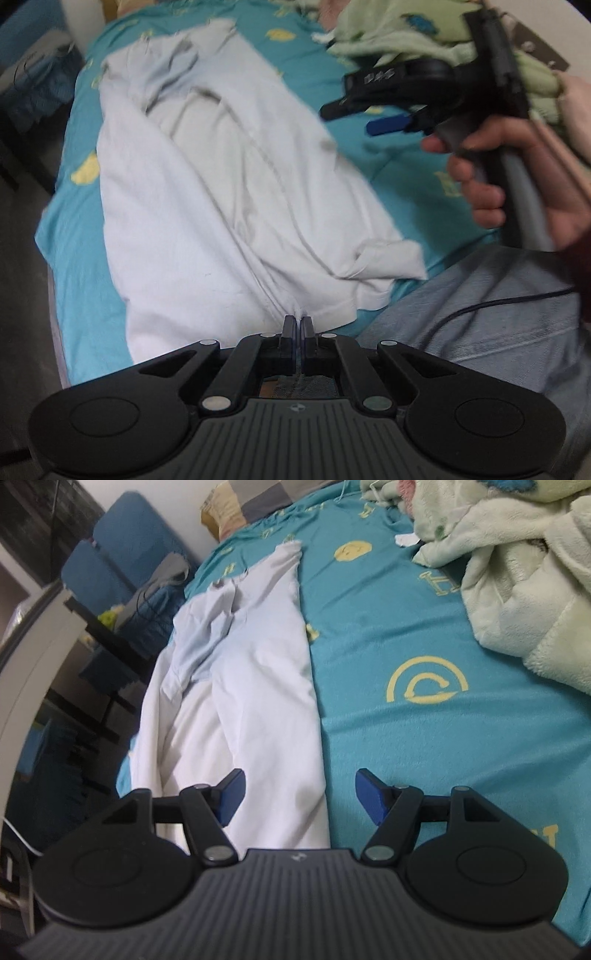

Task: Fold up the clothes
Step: 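Move both open grippers along the folded shirt strip to its hem end, then close the right gripper on the strip end while the left gripper grasps beside it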

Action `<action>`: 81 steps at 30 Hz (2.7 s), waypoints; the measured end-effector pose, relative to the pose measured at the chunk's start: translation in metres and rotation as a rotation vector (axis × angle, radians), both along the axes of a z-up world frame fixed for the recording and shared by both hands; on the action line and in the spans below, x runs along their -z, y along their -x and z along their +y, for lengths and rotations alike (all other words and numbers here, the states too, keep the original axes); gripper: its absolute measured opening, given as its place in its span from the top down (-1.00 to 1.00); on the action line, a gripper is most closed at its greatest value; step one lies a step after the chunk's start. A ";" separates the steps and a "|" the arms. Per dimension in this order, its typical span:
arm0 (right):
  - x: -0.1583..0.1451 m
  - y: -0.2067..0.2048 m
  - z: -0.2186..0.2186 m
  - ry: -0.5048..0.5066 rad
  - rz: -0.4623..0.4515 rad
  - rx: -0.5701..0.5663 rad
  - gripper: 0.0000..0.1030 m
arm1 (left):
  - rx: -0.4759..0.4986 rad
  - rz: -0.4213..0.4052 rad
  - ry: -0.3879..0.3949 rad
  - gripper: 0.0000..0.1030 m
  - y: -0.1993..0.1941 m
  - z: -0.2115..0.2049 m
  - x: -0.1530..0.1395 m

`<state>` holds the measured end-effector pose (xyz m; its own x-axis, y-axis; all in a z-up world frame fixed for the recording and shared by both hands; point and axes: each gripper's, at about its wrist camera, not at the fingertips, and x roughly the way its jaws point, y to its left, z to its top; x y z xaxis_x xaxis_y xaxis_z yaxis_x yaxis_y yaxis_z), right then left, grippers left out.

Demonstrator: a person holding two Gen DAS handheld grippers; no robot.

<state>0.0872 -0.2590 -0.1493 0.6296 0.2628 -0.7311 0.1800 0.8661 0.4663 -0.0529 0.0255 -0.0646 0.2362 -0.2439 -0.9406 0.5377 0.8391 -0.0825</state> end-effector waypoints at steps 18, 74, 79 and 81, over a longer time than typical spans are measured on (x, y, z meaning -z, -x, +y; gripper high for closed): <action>0.020 0.036 -0.011 0.003 0.127 0.007 -0.32 | -0.416 -0.180 0.047 -0.77 -0.085 0.060 -0.011; -0.151 0.149 0.009 0.139 -0.226 -0.336 0.73 | -0.140 -0.264 0.225 0.83 0.027 0.023 -0.128; -0.163 0.204 0.000 0.138 -0.270 -0.351 0.73 | -0.104 -0.245 0.260 0.85 0.102 0.034 -0.151; -0.165 0.228 -0.001 0.136 -0.277 -0.365 0.73 | -0.087 -0.237 0.252 0.85 0.130 0.036 -0.153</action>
<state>-0.1411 -0.2600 0.0156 0.6900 0.4170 -0.5916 -0.2630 0.9060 0.3318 -0.1825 0.0619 0.0881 0.4711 -0.4301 -0.7701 0.4939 0.8520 -0.1737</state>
